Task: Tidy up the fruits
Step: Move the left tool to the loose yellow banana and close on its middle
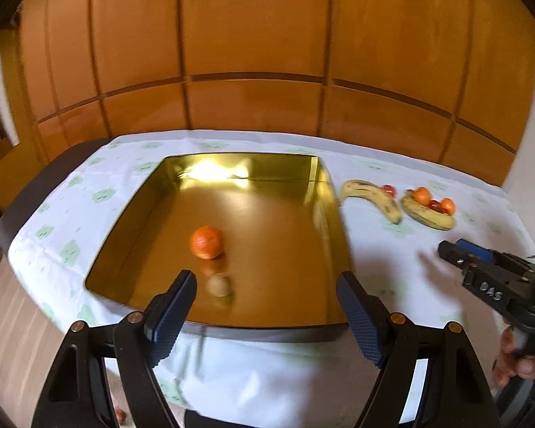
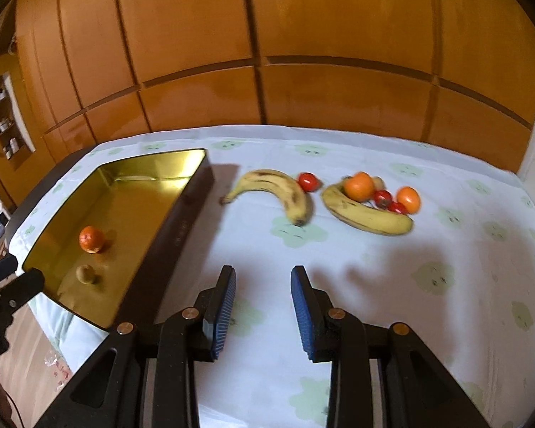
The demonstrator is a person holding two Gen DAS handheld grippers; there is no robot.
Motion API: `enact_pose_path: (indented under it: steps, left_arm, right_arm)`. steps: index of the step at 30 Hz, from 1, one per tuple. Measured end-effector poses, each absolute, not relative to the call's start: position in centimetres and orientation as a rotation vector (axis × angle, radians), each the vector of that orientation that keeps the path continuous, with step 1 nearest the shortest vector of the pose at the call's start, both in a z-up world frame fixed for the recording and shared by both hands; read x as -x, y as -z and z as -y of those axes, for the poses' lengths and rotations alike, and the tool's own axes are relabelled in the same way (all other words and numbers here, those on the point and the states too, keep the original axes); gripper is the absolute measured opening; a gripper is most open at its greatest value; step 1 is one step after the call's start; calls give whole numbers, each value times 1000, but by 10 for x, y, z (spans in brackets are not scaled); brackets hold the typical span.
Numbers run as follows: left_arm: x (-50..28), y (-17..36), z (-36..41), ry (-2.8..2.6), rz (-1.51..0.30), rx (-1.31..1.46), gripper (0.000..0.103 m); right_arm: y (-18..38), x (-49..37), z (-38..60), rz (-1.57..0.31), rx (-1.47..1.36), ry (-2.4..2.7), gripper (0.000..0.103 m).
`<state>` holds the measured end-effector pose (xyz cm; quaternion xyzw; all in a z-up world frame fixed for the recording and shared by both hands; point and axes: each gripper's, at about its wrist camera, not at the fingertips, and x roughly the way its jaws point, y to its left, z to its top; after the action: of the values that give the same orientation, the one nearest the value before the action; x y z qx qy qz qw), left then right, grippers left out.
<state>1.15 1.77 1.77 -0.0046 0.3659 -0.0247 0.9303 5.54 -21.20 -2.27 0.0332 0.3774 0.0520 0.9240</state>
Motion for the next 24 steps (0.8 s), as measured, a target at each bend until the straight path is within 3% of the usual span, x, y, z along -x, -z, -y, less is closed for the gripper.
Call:
enact_pose_path:
  steps: [9, 12, 24]
  left_arm:
    - [-35, -31, 38, 244, -771, -43, 78]
    - [-52, -33, 61, 308, -807, -46, 67]
    - [-151, -4, 131, 358, -983, 45, 57]
  right_arm:
    - [36, -51, 252, -798, -124, -25, 32]
    - [38, -51, 266, -804, -143, -2, 32]
    - [48, -47, 316, -830, -211, 75, 32]
